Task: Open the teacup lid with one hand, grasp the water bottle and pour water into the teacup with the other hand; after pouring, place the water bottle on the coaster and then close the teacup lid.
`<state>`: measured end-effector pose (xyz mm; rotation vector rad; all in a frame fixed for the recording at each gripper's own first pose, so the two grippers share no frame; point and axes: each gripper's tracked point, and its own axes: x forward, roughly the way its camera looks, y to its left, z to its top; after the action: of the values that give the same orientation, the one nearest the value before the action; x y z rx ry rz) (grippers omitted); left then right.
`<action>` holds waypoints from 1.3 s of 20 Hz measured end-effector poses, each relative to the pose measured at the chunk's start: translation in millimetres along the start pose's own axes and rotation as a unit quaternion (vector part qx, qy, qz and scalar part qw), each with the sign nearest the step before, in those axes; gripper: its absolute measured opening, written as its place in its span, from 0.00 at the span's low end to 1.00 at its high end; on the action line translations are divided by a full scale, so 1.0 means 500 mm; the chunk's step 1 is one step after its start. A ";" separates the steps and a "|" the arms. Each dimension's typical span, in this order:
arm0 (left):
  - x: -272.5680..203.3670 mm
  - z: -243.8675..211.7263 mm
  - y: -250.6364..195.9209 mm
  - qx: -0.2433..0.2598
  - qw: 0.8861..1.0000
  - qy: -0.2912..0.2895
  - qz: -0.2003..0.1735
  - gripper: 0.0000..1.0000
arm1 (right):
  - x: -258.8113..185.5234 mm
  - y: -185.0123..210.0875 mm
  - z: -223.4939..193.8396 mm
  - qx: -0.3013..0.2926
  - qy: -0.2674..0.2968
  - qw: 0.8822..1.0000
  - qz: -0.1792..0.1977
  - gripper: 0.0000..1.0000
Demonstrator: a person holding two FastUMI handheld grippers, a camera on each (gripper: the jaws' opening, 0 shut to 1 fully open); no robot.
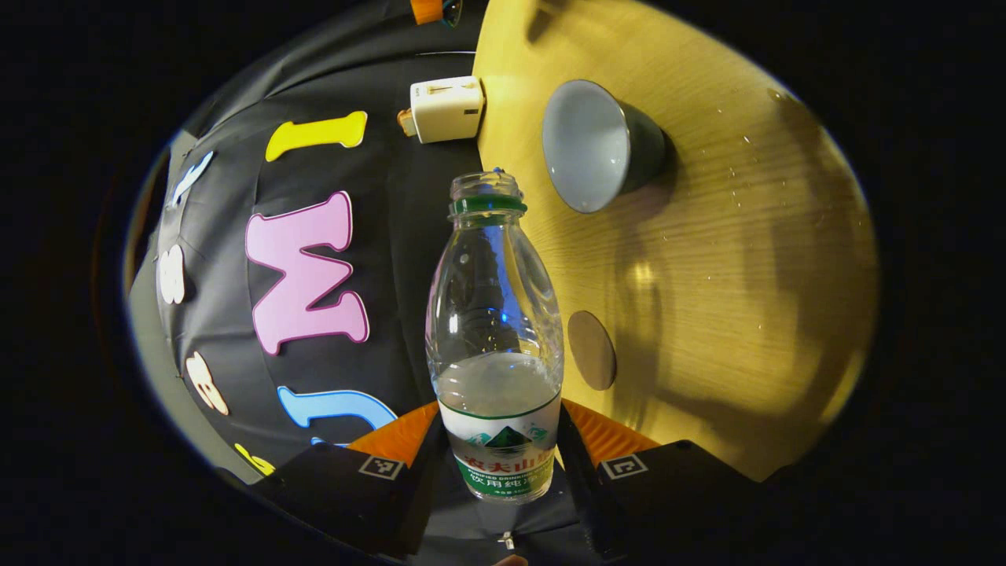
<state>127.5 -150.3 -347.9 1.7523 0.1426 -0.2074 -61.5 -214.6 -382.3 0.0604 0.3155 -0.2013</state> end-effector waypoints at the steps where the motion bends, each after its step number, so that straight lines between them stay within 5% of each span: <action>1: 0.000 -0.002 0.001 0.005 1.000 0.001 -0.001 0.76 | 0.000 -0.002 -0.003 0.000 0.001 1.000 0.000 0.31; 26: 0.051 0.014 0.050 0.130 0.988 -0.060 0.055 0.76 | -0.005 -0.014 -0.011 0.000 0.001 1.000 0.004 0.31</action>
<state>157.3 -162.3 -330.6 1.9943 -0.0721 -0.2581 -66.6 -220.5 -387.0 0.0607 0.3163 -0.1941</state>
